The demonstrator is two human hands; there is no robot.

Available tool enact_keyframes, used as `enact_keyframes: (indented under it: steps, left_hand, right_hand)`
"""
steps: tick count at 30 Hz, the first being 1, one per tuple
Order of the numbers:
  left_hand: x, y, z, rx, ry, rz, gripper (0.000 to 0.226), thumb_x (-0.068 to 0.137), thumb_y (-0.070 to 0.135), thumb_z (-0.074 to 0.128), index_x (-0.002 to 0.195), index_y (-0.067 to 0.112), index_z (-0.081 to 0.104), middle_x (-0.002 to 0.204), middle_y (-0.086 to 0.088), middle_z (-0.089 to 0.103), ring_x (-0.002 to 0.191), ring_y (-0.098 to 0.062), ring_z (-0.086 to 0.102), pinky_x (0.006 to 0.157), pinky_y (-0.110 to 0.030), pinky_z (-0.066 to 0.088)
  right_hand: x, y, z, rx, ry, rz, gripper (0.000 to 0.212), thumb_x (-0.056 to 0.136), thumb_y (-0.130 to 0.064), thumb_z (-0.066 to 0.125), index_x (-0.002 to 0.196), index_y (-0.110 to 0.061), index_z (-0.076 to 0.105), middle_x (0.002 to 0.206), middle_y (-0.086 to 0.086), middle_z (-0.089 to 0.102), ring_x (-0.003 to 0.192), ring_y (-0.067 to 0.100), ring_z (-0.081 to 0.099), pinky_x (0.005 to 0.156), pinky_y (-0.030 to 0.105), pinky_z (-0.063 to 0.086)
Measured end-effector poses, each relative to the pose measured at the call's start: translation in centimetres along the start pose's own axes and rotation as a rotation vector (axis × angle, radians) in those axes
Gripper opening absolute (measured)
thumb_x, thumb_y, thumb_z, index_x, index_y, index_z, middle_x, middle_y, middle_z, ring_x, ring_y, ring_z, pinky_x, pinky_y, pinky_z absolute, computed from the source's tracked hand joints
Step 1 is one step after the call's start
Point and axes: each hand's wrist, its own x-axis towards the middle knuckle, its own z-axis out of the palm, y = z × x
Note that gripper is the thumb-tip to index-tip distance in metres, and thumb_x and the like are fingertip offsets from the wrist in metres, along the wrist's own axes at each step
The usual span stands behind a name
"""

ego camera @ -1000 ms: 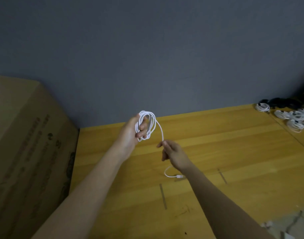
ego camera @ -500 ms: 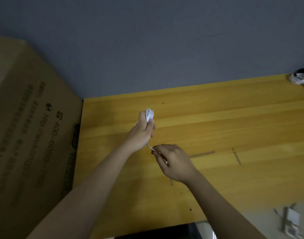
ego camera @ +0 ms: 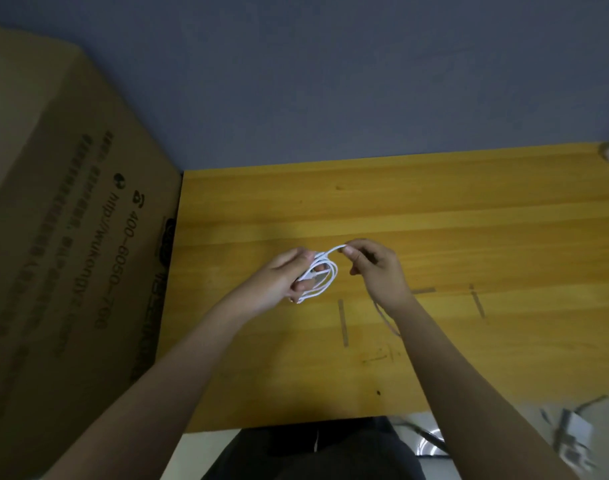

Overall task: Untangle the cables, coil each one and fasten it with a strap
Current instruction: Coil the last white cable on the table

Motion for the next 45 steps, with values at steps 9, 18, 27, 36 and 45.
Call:
enact_keyframes:
  steps: [9,18,27,36,45]
  left_hand:
    - [-1.4,0.2,-0.1,-0.226,0.134,0.156,0.011,0.088,0.016,0.044,0.078,0.012,0.041,0.052,0.01,0.045,0.039,-0.005,0.031,0.05,-0.021,0.034]
    - [0.7,-1.7,-2.2,0.187,0.412,0.164,0.01,0.104,0.012,0.031,0.098,0.017,0.037,0.073,0.002,0.054,0.061,0.001,0.055,0.068,-0.01,0.043]
    - [4.1,-4.5,-1.9,0.629,0.194,0.068,0.012,0.103,0.023,0.034,0.107,0.013,0.031,0.073,0.003,0.056,0.072,-0.015,0.055,0.076,-0.039,0.046]
    - [3.8,-4.7,2.9,0.525,-0.024,-0.067,0.022,0.104,0.035,0.03,0.098,0.022,0.046,0.076,0.002,0.05,0.067,-0.014,0.048,0.065,-0.029,0.04]
    - [7.7,0.4,12.0,-0.023,-0.002,-0.041,0.04,0.103,0.035,0.031,0.072,0.019,0.05,0.046,0.009,0.027,0.039,-0.005,0.023,0.043,-0.02,0.023]
  right_hand:
    - [-2.9,2.6,4.3,-0.462,-0.337,0.024,0.026,0.101,-0.036,0.042,0.095,-0.024,0.064,0.07,0.0,0.062,0.066,0.015,0.057,0.065,0.033,0.044]
    - [-5.6,1.5,6.3,-0.994,-0.49,-0.401,0.033,0.104,-0.03,0.029,0.126,-0.014,0.048,0.108,0.01,0.066,0.097,0.033,0.059,0.08,0.04,0.04]
    - [-6.6,-0.6,3.1,-0.906,-0.37,-0.378,0.03,0.103,-0.031,0.039,0.118,-0.015,0.059,0.107,0.005,0.065,0.093,0.025,0.059,0.065,0.033,0.042]
    - [-4.4,-2.3,-4.6,-0.798,-0.204,-0.399,0.022,0.09,-0.031,0.062,0.096,-0.012,0.071,0.082,0.0,0.056,0.077,0.012,0.052,0.066,0.024,0.039]
    - [-2.3,-0.1,-10.9,0.134,0.031,0.017,0.012,0.086,-0.02,0.064,0.091,-0.013,0.072,0.075,-0.007,0.069,0.067,0.003,0.056,0.063,0.016,0.042]
